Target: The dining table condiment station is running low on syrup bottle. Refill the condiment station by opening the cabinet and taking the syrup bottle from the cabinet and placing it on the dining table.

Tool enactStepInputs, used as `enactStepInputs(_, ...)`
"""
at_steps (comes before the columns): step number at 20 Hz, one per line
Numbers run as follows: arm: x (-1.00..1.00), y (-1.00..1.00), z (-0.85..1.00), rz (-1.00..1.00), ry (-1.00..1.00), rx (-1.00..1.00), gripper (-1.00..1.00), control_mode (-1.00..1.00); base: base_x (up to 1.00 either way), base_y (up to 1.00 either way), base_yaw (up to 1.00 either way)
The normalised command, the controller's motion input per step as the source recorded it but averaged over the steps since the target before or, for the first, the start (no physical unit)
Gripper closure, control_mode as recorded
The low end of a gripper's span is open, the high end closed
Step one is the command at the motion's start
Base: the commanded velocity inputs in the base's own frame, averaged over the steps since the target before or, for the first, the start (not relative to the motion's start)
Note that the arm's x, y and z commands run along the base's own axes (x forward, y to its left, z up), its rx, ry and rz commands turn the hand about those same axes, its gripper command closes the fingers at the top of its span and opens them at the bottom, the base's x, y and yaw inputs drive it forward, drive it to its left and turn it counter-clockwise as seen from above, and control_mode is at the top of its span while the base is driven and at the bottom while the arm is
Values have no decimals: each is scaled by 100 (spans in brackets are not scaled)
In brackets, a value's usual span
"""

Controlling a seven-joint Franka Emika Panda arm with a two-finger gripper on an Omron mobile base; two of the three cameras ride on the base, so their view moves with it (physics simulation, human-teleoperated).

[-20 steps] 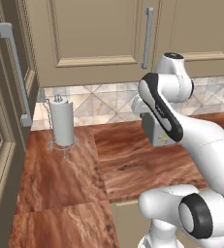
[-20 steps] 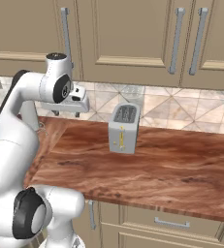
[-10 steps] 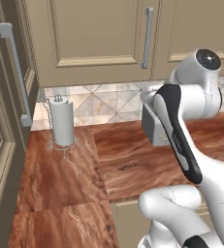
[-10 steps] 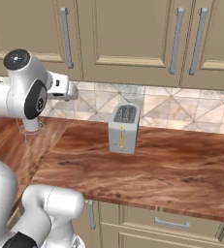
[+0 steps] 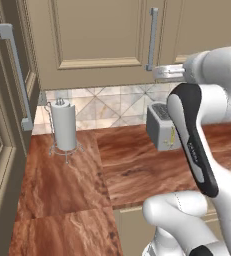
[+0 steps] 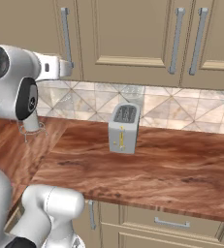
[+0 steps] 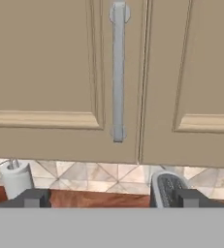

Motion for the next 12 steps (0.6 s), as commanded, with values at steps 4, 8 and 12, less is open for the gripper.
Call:
enactStepInputs(4,60,-12,-10,0,9,5,-100,-100,0,0,0)
enactStepInputs(8,34,0,-14,-5,-27,-4,-100,-100,0,0,0)
enactStepInputs(12,-6,11,-1,0,-56,-11,-100,-100,0,0,0)
